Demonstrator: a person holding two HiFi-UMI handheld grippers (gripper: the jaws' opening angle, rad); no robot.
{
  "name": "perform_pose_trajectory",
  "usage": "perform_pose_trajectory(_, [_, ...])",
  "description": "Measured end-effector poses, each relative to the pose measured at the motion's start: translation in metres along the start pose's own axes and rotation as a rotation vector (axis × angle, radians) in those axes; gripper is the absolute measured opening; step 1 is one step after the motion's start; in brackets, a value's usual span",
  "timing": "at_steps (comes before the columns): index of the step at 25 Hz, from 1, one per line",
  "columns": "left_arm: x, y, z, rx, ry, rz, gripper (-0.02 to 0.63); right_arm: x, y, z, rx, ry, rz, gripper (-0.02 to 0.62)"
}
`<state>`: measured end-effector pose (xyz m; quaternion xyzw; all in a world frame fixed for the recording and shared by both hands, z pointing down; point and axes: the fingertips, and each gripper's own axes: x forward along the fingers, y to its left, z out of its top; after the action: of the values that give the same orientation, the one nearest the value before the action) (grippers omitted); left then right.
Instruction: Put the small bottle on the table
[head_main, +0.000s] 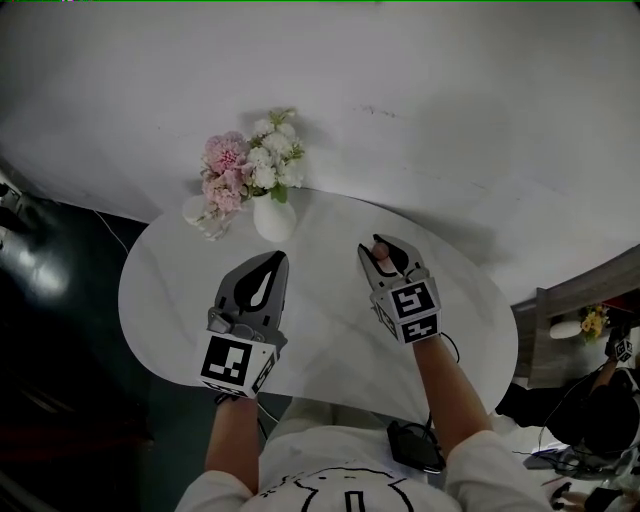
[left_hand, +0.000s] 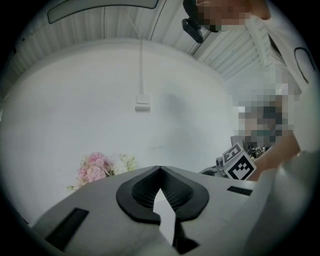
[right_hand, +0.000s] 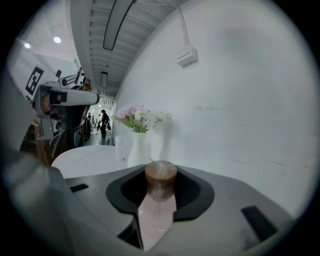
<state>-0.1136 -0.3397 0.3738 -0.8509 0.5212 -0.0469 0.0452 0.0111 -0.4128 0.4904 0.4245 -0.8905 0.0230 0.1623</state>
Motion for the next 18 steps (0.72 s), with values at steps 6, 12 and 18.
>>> perform_pose_trajectory(6, [0.016, 0.012, 0.000, 0.009, -0.015, -0.040, 0.003, 0.028, -0.004, -0.017, 0.028, 0.034, 0.000, 0.115])
perform_pose_trajectory(12, [0.031, 0.022, -0.013, -0.006, -0.002, -0.069, 0.002, 0.049, -0.009, -0.044, 0.064, 0.099, -0.007, 0.115])
perform_pose_trajectory(18, [0.044, 0.026, -0.029, -0.040, 0.017, -0.079, 0.003, 0.067, -0.014, -0.059, 0.083, 0.127, 0.001, 0.115])
